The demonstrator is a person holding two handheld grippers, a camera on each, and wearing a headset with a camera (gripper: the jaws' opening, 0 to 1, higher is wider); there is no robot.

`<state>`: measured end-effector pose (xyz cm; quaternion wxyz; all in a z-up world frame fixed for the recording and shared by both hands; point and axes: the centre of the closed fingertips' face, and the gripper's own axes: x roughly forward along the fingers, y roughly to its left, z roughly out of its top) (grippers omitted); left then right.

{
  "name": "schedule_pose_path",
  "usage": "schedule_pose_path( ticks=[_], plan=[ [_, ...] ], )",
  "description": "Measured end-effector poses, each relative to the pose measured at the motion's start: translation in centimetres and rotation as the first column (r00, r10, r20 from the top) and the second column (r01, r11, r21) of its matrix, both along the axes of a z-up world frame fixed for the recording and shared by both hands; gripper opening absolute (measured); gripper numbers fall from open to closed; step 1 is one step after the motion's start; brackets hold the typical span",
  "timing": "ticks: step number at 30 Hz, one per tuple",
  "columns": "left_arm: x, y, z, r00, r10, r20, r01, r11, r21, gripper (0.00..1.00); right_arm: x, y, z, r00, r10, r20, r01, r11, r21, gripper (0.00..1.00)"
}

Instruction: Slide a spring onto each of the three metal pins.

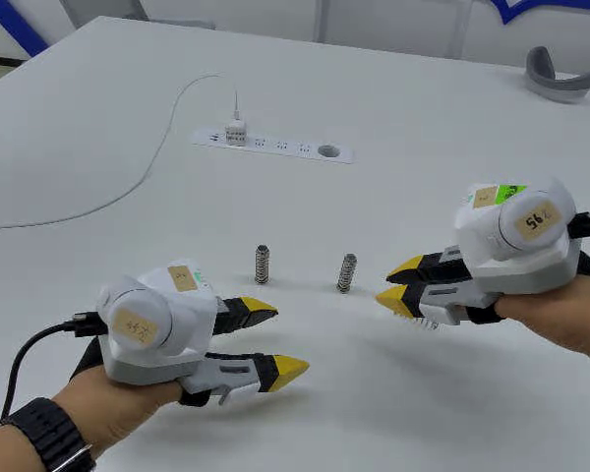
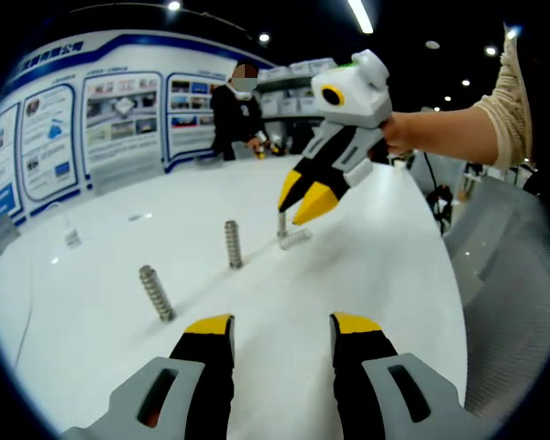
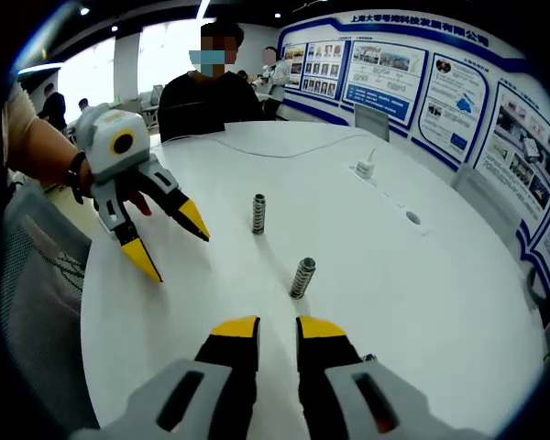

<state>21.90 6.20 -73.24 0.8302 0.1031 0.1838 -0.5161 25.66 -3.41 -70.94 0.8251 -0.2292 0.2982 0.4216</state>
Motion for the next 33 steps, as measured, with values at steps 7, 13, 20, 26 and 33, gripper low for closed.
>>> schedule_pose_path(
  ticks=[7,13,20,26,33],
  plan=[
    [-0.1,-0.2,0.2,1.0,-0.005,0.003,0.005,1.0,0.0,0.42,-0.4,-2.1,-0.9,0.999,-0.032,-0.015,0.032,0.999,-0.025,0.17],
    [-0.1,-0.4,0.4,1.0,-0.01,0.004,0.01,1.0,0.0,0.42,-0.4,-4.3,-1.9,0.998,-0.054,-0.024,0.053,0.996,-0.067,0.17],
    [-0.2,-0.3,0.3,1.0,-0.01,0.001,0.01,1.0,0.005,0.42,0.1,-5.8,-3.6,0.997,-0.063,-0.052,0.057,0.992,-0.11,0.17],
    [-0.1,0.0,0.2,1.0,-0.005,0.0,0.005,1.0,0.008,0.42,0.4,-6.3,-4.5,0.996,-0.052,-0.072,0.043,0.991,-0.124,0.17],
    [-0.1,0.1,0.0,1.0,-0.004,-0.004,0.004,1.0,0.008,0.41,0.4,-6.1,-5.0,0.996,-0.02,-0.089,0.007,0.99,-0.138,0.16]
  ],
)
